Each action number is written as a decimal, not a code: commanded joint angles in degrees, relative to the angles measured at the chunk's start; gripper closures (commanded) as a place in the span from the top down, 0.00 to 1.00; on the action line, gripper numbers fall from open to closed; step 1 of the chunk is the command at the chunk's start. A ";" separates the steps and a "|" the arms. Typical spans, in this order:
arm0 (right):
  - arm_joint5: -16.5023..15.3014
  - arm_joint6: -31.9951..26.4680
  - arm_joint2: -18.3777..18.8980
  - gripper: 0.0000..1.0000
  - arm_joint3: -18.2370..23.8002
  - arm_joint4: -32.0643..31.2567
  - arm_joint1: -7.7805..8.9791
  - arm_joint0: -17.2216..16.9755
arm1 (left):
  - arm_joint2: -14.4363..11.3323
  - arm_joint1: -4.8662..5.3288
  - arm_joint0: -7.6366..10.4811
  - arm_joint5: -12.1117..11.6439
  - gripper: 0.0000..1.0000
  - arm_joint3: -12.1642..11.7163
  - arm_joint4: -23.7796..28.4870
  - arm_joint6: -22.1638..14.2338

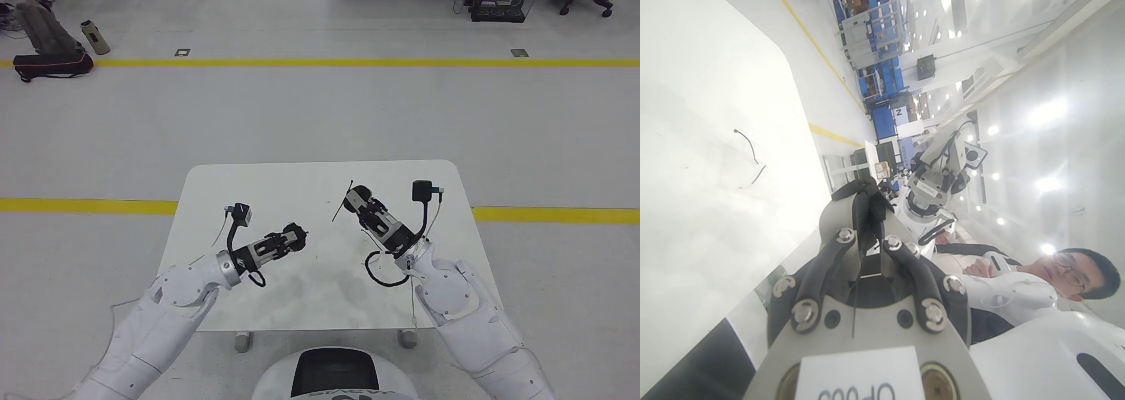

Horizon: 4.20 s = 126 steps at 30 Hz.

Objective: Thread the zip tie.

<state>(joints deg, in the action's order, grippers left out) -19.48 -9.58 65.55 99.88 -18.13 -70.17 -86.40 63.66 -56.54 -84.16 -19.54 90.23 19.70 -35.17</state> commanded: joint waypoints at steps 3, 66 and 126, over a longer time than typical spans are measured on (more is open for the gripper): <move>0.00 0.00 0.00 0.00 0.00 0.00 0.00 0.00 | 0.40 0.12 -1.46 0.13 0.00 1.43 -1.83 1.61; 0.00 7.84 -6.68 0.00 -1.83 -6.98 0.25 4.18 | 3.04 -0.03 -6.52 11.96 0.00 12.93 -6.51 14.63; 0.04 27.51 -24.58 0.00 -12.36 -5.81 4.18 15.67 | 3.04 -0.03 -6.52 11.96 0.00 12.93 -6.51 14.63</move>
<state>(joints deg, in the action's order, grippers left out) -19.45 18.05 40.77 87.34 -23.63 -65.95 -70.60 66.70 -56.57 -90.68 -7.58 103.16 13.19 -20.54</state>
